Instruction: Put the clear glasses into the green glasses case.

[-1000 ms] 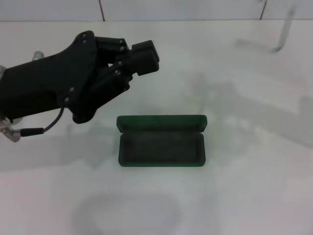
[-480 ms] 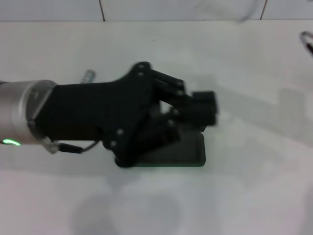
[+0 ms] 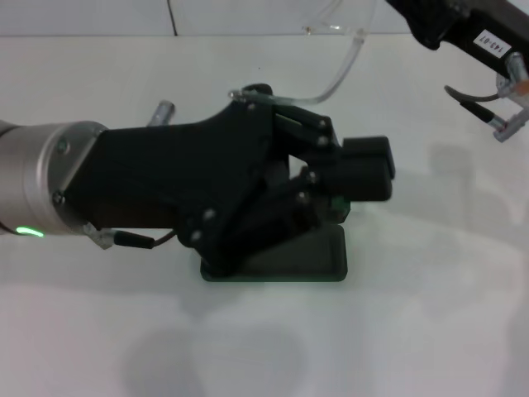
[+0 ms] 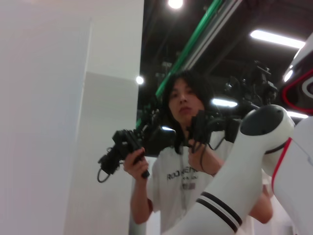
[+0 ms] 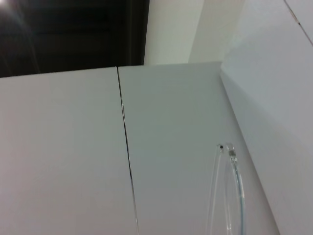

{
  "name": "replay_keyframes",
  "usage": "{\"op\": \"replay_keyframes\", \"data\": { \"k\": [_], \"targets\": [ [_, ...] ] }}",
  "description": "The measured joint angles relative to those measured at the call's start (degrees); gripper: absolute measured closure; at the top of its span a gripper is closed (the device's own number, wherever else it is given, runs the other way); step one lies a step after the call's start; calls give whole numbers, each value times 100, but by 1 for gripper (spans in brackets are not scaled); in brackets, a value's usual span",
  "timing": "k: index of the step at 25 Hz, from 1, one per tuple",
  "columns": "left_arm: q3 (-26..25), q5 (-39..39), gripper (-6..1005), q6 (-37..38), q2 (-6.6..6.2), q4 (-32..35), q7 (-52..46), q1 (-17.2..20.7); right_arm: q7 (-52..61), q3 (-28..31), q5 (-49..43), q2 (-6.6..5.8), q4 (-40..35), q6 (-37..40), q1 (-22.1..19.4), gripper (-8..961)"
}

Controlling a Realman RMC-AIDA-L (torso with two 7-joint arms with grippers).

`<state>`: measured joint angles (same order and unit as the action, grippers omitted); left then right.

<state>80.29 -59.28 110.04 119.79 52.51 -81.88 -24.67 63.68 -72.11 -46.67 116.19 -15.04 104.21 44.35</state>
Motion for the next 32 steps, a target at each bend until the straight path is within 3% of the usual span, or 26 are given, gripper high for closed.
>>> {"op": "replay_keyframes", "data": {
  "k": [8, 16, 32],
  "targets": [
    [-287, 180, 955, -21, -9, -113, 75, 139, -315, -510, -1, -1, -63, -266, 5, 849],
    [-751, 212, 955, -38, -23, -769, 76, -47, -481, -927, -5, -1, -332, -560, 39, 849],
    [-961, 133, 956, -75, -32, -860, 143, -55, -629, -1111, 348, 0, -419, -730, 28, 848]
  ]
}}
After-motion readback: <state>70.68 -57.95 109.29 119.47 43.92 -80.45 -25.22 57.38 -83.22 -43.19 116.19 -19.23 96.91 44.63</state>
